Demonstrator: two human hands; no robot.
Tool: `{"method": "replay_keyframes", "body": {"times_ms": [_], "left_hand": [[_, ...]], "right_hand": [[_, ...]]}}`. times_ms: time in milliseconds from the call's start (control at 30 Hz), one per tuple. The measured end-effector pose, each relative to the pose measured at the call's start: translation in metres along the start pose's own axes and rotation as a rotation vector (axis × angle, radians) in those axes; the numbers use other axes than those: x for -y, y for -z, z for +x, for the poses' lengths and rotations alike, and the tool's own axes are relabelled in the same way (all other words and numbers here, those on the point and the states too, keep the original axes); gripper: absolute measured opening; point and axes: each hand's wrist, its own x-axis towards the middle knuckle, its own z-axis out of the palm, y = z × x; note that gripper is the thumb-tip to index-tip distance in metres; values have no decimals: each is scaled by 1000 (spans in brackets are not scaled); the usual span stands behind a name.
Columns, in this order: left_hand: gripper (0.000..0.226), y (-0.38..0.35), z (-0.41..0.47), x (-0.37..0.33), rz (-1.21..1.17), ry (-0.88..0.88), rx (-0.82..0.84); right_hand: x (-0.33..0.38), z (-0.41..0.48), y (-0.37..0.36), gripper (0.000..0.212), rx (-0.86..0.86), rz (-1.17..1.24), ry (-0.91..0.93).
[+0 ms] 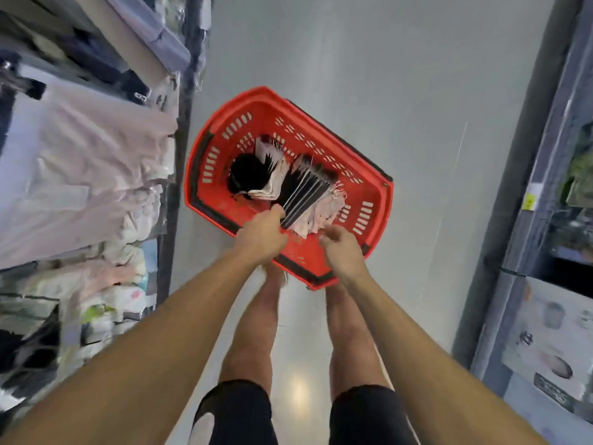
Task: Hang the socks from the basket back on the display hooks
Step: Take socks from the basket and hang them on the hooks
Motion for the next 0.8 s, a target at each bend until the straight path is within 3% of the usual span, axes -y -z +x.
{"method": "replay_keyframes", "body": {"times_ms": [100, 200, 267, 333, 433, 600, 800], "left_hand": [[62, -31, 96, 0, -29, -10, -30], [98, -68, 177, 9, -16, 7, -17], [116, -91, 214, 15, -54, 10, -70], [125, -112, 239, 20, -86, -26, -178], [125, -140, 260, 21, -62, -3, -321], [102, -166, 275, 14, -128, 66, -568], [100, -141, 281, 34, -219, 99, -576]], "right_hand": [[-7, 93, -25, 42, -2, 24, -40], [-23, 173, -41, 37, -6, 101, -91], [-32, 214, -46, 30, -67, 158, -70], [-40, 245, -49, 42, -101, 211, -75], [-47, 269, -50, 50, -97, 241, -85], [-47, 262, -47, 52, -43, 194, -36], [-52, 256, -33, 54, 23, 236, -7]]}}
